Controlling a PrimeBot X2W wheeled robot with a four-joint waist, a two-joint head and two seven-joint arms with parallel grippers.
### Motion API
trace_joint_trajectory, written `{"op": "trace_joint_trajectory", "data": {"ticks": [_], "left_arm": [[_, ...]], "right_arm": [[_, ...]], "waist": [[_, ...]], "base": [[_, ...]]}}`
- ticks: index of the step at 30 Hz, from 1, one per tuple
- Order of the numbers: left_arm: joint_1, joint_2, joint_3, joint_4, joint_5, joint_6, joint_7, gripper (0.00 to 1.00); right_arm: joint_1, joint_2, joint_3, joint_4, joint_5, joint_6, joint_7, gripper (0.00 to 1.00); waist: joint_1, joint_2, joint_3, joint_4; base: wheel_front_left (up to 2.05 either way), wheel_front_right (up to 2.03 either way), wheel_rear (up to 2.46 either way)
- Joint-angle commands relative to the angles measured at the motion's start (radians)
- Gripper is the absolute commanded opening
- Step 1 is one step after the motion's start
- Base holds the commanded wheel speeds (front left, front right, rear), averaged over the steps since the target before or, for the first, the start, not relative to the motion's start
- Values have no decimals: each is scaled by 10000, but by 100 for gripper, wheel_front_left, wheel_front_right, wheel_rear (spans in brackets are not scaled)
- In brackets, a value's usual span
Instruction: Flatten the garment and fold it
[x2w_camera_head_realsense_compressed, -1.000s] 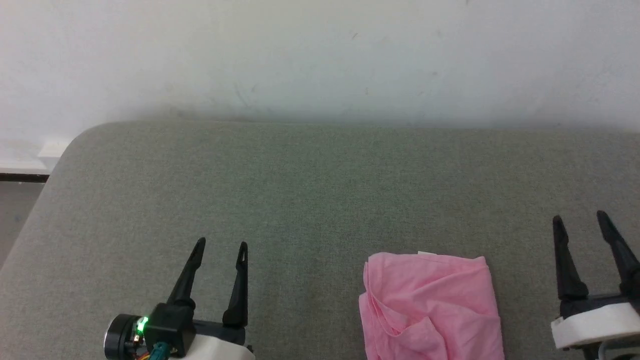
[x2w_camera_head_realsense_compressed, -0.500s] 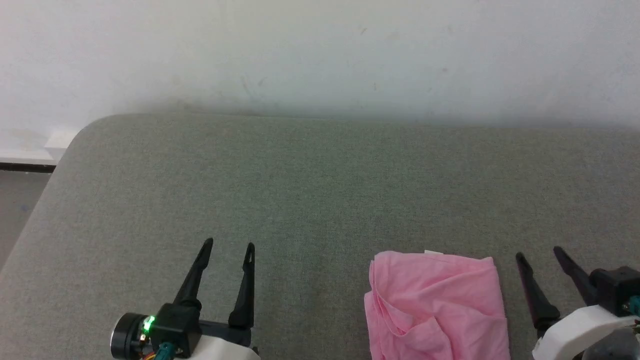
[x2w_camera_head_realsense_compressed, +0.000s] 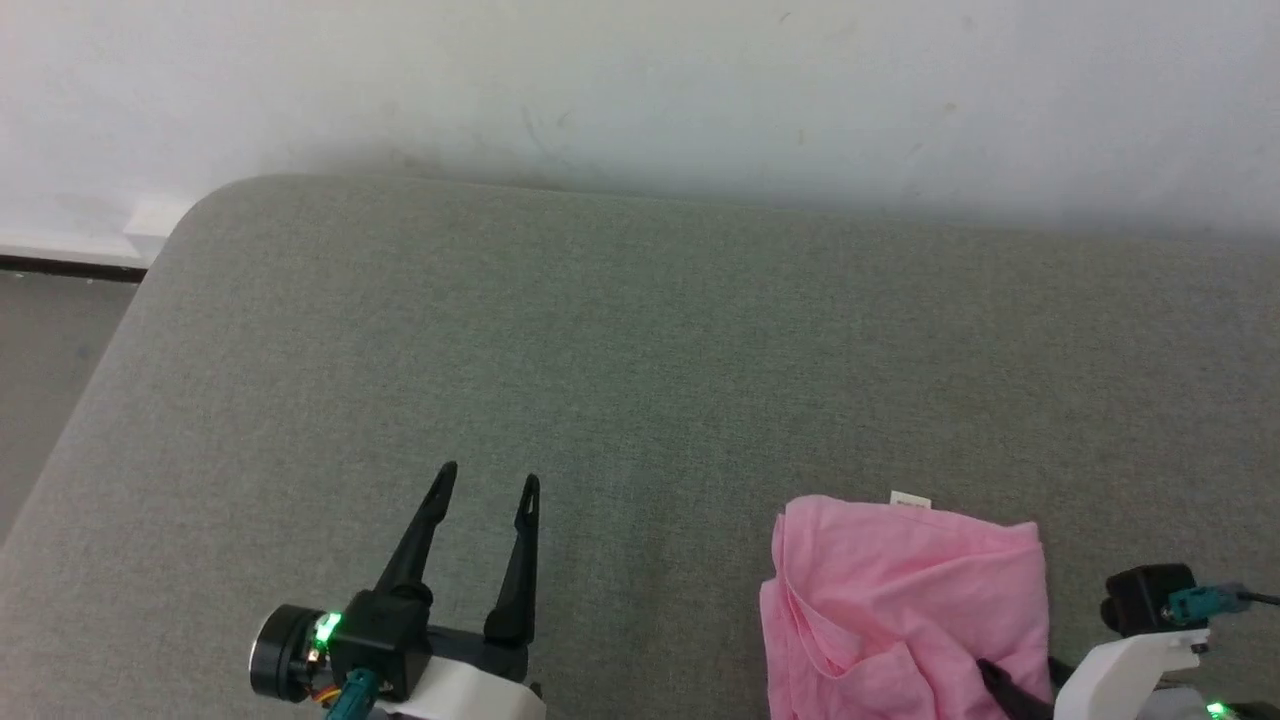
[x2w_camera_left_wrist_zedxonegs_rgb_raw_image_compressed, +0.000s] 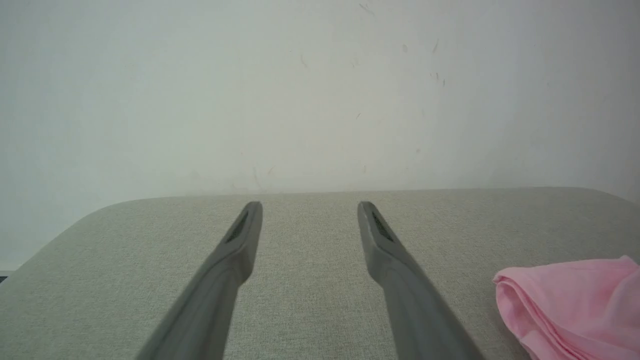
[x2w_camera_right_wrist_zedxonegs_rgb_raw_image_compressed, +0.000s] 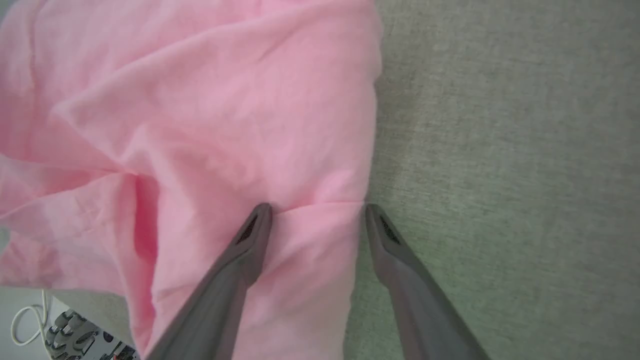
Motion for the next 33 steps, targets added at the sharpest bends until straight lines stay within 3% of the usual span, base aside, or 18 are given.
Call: {"op": "trace_joint_trajectory", "data": {"ticks": [1, 7, 8, 9, 10, 14, 20, 27, 33], "left_arm": [[-152, -30, -14, 31, 105, -44, -49, 100], [-269, -54, -55, 90, 126, -36, -49, 100], [-273, -57, -57, 98, 129, -35, -49, 100], [-275, -60, -59, 108, 132, -32, -49, 100], [-272, -62, -59, 122, 133, -27, -49, 100], [-216, -69, -27, 138, 126, -19, -49, 100], [-300, -84, -120, 86, 152, -60, -49, 100], [-1031, -114, -468, -14, 270, -52, -49, 100], [-1972, -100, -792, -11, 552, -83, -49, 100]], "right_arm": [[-58, 39, 40, 41, 39, -7, 20, 100], [-441, 181, 600, 1078, -237, -7, 26, 100], [-508, 194, 711, 1248, -300, -7, -30, 76], [-586, 153, 820, 1378, -429, -7, -136, 16], [-675, 55, 944, 1468, -622, -7, -283, 0], [-1201, -437, 1240, 1465, -1452, -7, -909, 0], [-2201, -1985, 1954, 738, -2817, -7, -1111, 0], [-3249, -4053, 2112, 474, -2460, -7, -800, 0], [-4072, -5567, 1841, 2215, -1995, -7, -1878, 0]], "waist": [[-1, 0, 120, 146], [-1, 0, 218, 386], [-1, 0, 219, 406], [-1, 0, 214, 419], [-1, 0, 202, 420], [-1, 0, 128, 144], [-1, 0, 293, -821], [-1, 0, 1323, -2004], [-1, 0, 2695, -2499]], "base": [[0, 0, 0], [0, 0, 0], [0, 0, 0], [0, 0, 0], [0, 0, 0], [0, 0, 0], [0, 0, 0], [0, 0, 0], [0, 0, 0]]}}
